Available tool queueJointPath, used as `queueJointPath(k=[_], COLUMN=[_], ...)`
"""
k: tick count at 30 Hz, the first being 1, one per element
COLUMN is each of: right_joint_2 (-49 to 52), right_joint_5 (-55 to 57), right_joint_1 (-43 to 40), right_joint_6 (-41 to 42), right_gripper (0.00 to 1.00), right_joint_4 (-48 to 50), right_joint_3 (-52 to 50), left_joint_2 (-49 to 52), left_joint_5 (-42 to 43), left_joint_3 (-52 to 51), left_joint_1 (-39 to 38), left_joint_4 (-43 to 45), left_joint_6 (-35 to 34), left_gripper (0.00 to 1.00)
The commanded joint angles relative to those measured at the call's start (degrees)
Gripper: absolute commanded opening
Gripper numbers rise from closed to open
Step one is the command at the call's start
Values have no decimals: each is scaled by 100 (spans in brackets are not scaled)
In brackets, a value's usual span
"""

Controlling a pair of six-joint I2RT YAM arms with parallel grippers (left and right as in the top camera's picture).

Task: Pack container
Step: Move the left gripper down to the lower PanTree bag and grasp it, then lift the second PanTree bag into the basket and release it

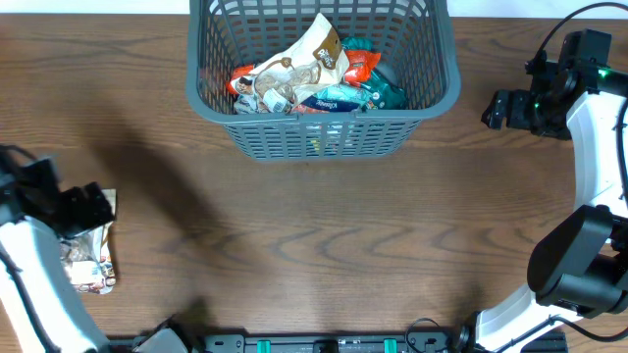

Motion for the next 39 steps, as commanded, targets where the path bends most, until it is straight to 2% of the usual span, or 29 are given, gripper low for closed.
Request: queueJointPath(k=[1, 11, 27, 34, 39], right_joint_2=[-4, -4, -4, -4, -4], right_joint_5=[-28, -26, -24, -24, -24], right_joint_1=[22, 20, 20, 20, 20], right_joint_6=[-76, -79, -101, -101, -101], right_gripper=[99, 99, 99, 99, 99], right_joint_4=[42, 83, -59, -48, -24], right_joint_3=[-20, -20, -20, -20, -20], left_joint_2=[221, 553, 1971, 2251, 2251], left_joint_5=[278, -160, -197, -190, -190], left_joint_3=[13, 13, -35, -140, -605], left_joint_1=[286, 422, 485, 710, 737], left_joint_4=[129, 205, 898, 1104, 1519], left_joint_6=[597, 2402, 2579, 2555, 2555], left_gripper=[99, 99, 99, 99, 99])
